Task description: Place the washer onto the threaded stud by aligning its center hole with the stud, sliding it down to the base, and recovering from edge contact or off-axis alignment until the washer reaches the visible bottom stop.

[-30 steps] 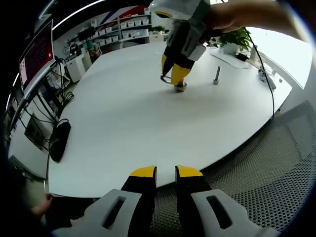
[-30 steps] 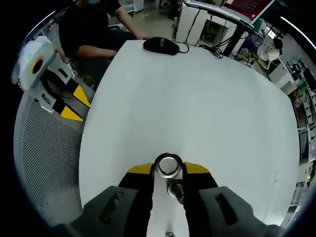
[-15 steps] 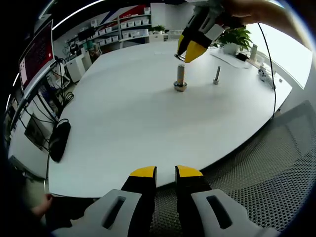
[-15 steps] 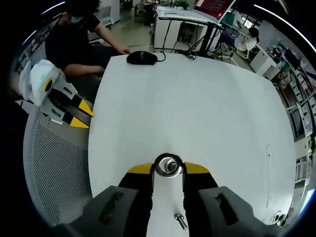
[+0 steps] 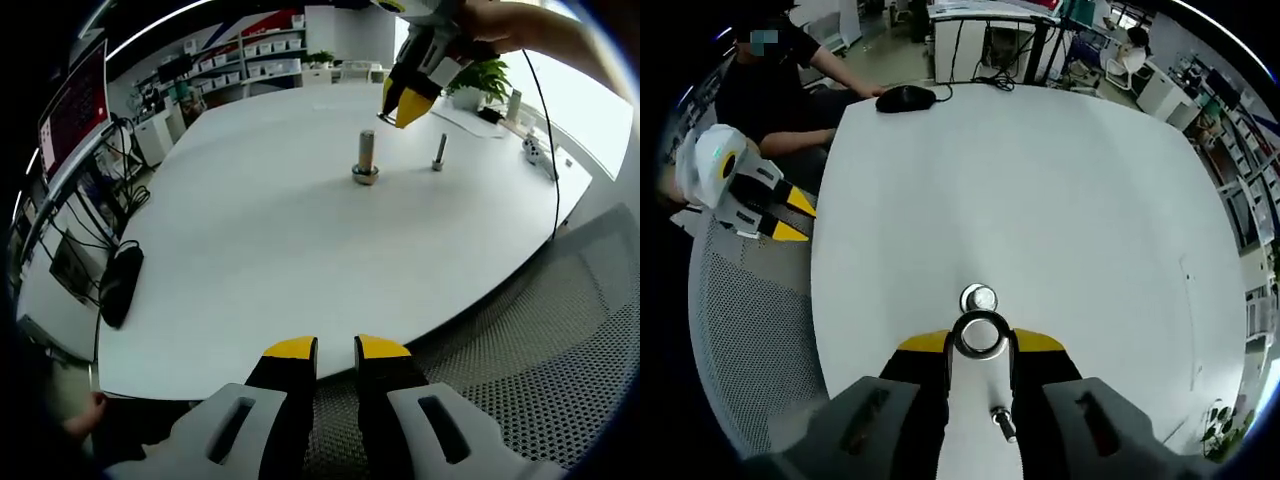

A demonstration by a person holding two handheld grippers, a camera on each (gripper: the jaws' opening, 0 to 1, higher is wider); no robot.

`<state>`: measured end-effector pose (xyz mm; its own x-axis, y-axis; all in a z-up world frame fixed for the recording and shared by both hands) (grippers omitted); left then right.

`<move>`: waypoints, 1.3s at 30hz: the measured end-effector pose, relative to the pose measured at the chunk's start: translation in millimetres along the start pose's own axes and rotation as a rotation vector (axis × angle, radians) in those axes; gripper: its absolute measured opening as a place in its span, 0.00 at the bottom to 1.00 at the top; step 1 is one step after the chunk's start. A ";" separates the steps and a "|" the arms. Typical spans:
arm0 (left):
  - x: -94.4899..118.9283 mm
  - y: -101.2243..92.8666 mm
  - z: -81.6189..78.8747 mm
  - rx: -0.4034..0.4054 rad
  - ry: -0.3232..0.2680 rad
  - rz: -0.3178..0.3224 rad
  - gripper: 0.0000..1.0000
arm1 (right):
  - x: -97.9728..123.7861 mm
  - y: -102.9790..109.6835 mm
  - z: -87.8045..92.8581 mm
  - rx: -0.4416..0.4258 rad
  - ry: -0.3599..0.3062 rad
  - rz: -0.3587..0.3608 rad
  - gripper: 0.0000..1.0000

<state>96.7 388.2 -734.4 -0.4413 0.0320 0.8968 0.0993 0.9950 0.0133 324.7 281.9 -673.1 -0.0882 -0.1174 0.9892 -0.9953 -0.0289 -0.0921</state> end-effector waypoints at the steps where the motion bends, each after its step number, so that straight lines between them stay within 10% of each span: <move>1: 0.0 0.1 0.0 0.000 0.000 0.000 0.12 | -1.1 0.6 -0.1 0.002 0.004 -0.002 0.23; 39: -0.1 0.2 -0.5 0.005 -0.003 -0.002 0.12 | -17.4 -1.6 -24.8 0.038 0.048 -0.030 0.23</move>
<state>97.3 388.3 -734.2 -0.4444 0.0305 0.8953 0.0939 0.9955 0.0127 326.8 308.6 -687.4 -0.0608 -0.0684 0.9958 -0.9954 -0.0695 -0.0655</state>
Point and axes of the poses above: the point that each gripper's makers call its tool centre point, and the gripper's own axes: x roughly backward along the fingers, y roughly to its left, z roughly out of its underside, the point moved 5 cm from there along x, roughly backward along the fingers, and after that the axes turned 14 degrees about y, right-handed, at the moved point
